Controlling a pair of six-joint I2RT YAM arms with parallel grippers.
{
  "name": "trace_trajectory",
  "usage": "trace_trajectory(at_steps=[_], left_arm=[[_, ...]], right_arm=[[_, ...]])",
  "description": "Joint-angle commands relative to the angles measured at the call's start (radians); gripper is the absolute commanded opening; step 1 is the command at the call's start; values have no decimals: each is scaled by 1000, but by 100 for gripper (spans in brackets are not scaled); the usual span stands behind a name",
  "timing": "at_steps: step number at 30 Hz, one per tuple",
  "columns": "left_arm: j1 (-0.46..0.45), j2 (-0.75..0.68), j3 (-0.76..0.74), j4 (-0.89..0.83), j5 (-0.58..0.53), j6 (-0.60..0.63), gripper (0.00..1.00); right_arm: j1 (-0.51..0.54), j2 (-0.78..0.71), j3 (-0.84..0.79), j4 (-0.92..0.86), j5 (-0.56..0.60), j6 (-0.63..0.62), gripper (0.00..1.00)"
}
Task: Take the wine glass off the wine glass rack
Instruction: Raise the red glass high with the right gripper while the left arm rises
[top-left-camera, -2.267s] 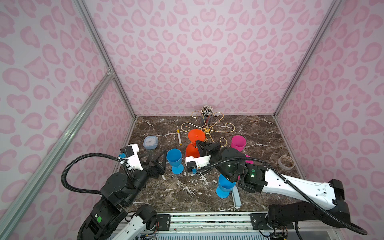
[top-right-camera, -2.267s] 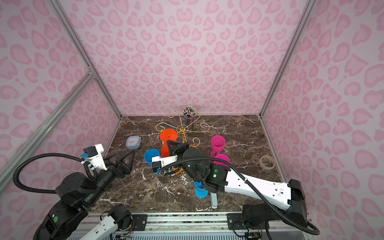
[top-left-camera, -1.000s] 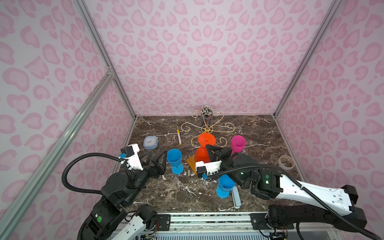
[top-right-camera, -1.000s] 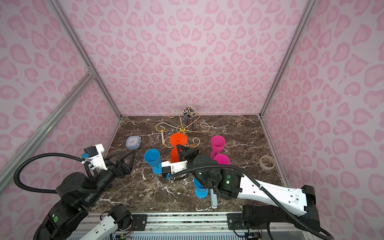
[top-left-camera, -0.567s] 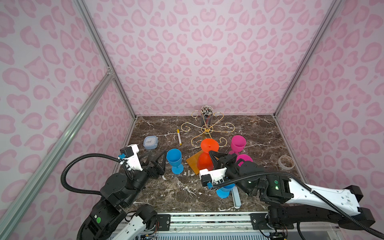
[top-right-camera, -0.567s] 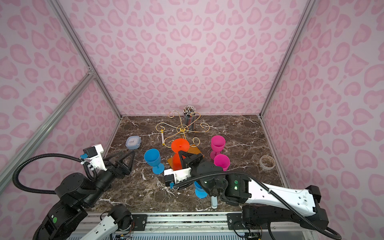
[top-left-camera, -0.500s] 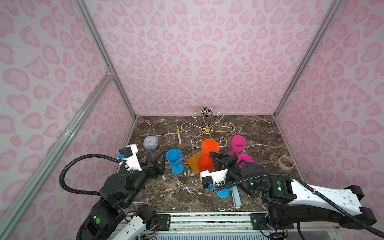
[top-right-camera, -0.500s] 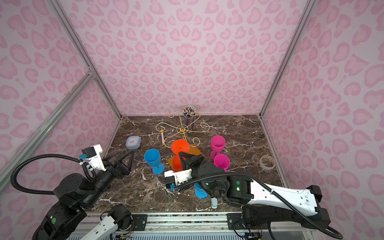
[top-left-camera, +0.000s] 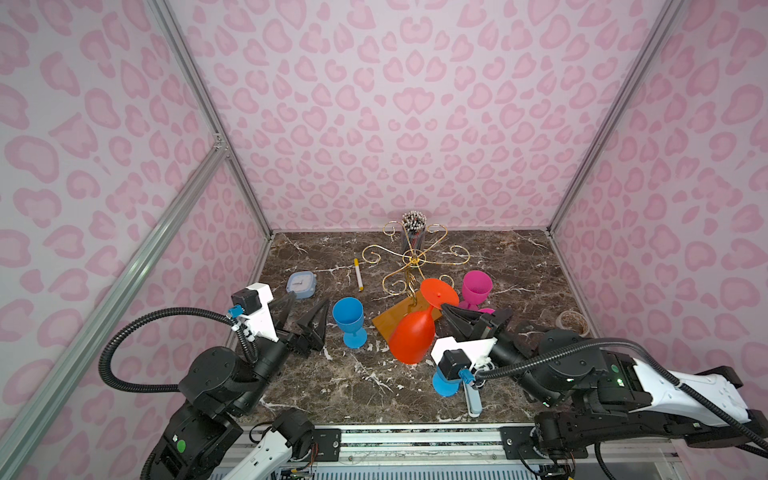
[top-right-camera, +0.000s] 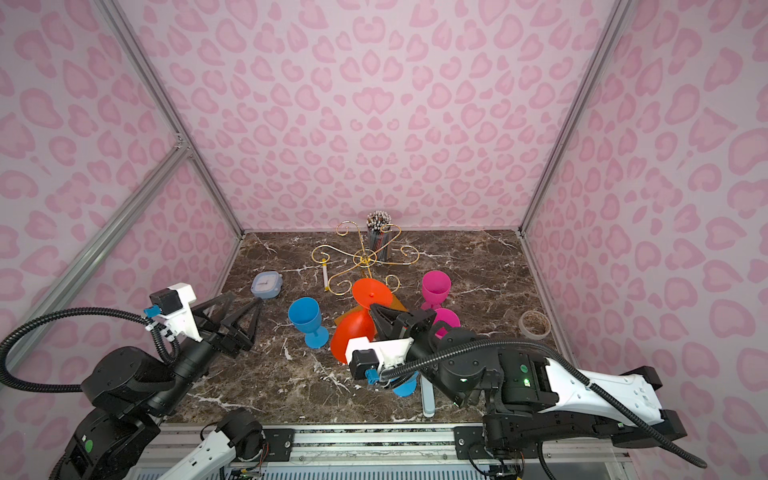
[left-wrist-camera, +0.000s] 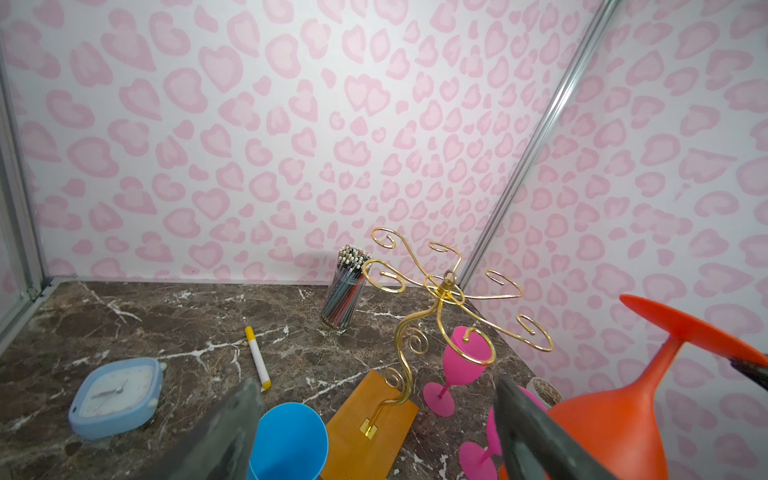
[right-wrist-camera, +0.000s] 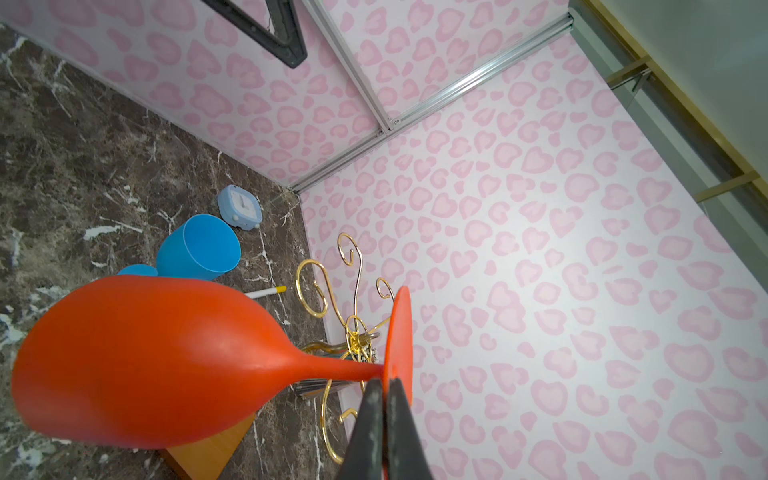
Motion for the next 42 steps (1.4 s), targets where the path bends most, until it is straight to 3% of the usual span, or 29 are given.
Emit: trace_trajectory(at_steps=[1,6,12,16,22,26,32,42], left_arm=[[1,39,44,53,79,152,89],[1,126,118,67,155,289,89],[1,213,154,135,205,450,89],[1,260,164,154,246,526,89],[1,301,176,170,305,534,90],[1,323,207,169,324,433,91],[2,400,263,190,453,210,93],[11,502,375,201,528,-44,91]], right_arm=[[-4,-11,36,18,-39,138,0],[-86,-55,83,41,-135,298,0],[-389,-99,117,66,-379,604,0],[-600,-44,194,12,-566,800,0],[-958,71,292,22,-956,1129,0],[-1114,127,290,107,-1155,1301,0],[-1150,174,285,127,-1249,1310,0],[-1152,150,262,70,-1235,1200,0]])
